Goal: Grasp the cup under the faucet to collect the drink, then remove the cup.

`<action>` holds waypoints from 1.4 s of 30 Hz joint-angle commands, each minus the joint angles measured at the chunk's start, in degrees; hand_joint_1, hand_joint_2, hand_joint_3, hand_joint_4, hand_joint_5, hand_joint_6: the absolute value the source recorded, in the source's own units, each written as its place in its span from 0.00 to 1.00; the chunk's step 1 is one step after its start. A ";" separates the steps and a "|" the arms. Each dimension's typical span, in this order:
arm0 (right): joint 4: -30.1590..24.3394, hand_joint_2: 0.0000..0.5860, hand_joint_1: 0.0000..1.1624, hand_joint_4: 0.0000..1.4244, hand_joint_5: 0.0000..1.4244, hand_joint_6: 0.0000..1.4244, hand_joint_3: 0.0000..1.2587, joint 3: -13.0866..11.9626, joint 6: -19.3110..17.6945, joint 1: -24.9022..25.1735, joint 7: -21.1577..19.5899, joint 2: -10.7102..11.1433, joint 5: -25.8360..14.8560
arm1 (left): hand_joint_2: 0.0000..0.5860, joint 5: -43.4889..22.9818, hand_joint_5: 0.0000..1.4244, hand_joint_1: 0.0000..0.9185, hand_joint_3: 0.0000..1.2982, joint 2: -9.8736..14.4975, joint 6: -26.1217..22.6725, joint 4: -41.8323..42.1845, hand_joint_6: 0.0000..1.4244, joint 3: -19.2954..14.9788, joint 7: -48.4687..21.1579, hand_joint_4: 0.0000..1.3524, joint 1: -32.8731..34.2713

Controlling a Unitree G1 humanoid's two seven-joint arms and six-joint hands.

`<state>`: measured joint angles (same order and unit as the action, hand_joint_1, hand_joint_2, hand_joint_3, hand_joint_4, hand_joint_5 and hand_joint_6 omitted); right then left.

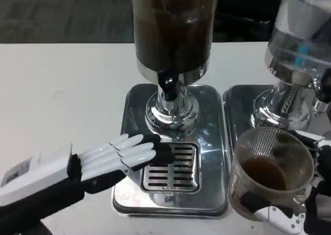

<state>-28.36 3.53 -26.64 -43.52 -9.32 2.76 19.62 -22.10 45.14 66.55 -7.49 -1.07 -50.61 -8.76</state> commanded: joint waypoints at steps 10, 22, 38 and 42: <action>-4.08 0.20 0.93 0.71 0.80 0.97 0.77 0.14 -2.01 -0.72 0.70 -0.65 -2.12 | 0.06 2.13 0.00 0.00 0.06 2.58 2.78 0.23 0.00 0.62 -0.11 0.00 -0.46; -4.42 0.20 0.93 0.71 0.81 0.97 0.78 0.55 -2.32 -0.78 0.77 -0.99 -2.03 | 0.05 8.74 0.00 0.00 0.06 2.95 5.57 -0.83 0.00 -1.39 2.32 0.00 1.28; -4.03 0.20 0.93 0.72 0.81 0.97 0.79 0.76 -2.21 0.02 0.86 -0.93 -2.29 | 0.06 9.93 0.00 0.00 0.06 4.55 5.53 -2.07 0.00 -0.60 6.21 0.00 0.43; -3.99 0.20 0.93 0.72 0.81 0.98 0.79 0.76 -2.14 0.17 0.99 -0.86 -2.45 | 0.07 9.96 0.00 0.00 0.06 4.75 5.24 -2.10 0.00 -0.83 7.07 0.00 0.01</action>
<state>-31.28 4.33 -26.67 -44.10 -8.28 2.09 18.59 -12.84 48.99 71.83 -9.23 -1.79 -44.67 -8.36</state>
